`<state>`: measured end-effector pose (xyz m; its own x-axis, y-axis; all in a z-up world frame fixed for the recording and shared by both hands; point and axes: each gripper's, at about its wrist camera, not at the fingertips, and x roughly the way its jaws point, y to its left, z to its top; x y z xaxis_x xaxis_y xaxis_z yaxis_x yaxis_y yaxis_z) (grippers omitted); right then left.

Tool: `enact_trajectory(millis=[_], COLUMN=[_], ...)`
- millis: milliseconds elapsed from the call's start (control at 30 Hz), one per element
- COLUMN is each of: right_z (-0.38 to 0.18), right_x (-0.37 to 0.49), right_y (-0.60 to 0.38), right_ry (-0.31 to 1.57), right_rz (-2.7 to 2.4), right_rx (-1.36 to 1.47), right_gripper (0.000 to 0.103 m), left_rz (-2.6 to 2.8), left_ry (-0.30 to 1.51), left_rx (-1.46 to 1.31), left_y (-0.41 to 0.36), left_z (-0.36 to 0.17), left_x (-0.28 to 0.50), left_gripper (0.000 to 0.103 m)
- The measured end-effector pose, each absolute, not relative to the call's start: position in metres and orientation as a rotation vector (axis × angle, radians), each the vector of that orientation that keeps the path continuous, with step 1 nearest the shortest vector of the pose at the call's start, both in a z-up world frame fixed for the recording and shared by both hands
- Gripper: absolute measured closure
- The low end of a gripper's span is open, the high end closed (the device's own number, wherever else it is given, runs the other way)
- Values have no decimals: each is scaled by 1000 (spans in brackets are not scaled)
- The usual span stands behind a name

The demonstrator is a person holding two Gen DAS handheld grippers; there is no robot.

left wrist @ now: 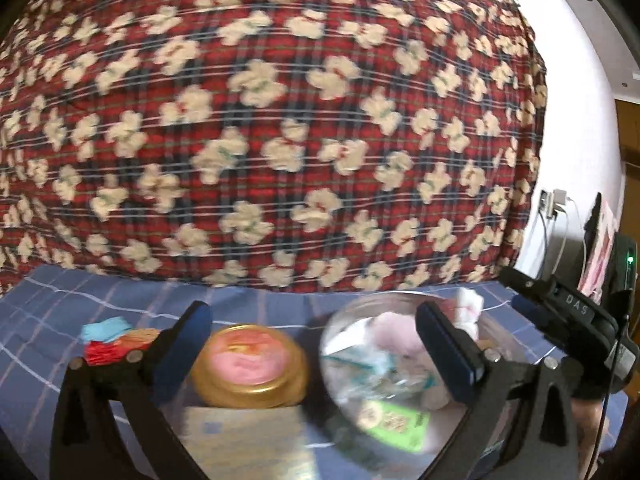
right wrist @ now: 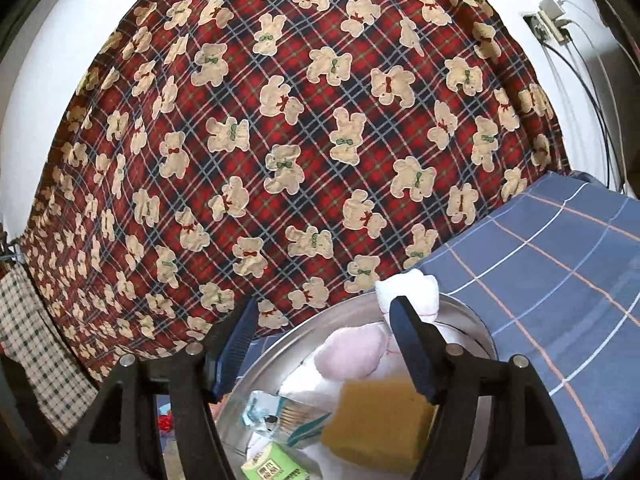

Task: Organize soft objects
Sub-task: 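Open both grippers to drop the packet and puff into the tin, then move both grippers back from the tin toward the red pouch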

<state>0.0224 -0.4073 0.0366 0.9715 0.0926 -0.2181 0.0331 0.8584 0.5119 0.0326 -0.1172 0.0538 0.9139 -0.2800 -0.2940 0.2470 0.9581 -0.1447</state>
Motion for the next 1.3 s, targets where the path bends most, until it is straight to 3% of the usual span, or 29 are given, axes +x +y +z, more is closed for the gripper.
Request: enact_trajectory(millis=[333,633,867,1300], right_z=[32,36,38,37], right_x=[0,-32,-64,-77], right_y=[-404,-397,-398,-379], right_ry=[151,-1,-116,-83], right_rz=[-123,-277,-421,-420], right_rx=[503,494,500,438], right_gripper=[33,33,24,23], left_rz=[-47,18,7,-30], left_ry=[255,203,210,238], left_rx=[-70,-44,-11,-46], left_y=[-34,-15,-13,7], left_z=[35,21,14,7], left_x=[26,26,27,23], left_gripper=[0,0,0,0])
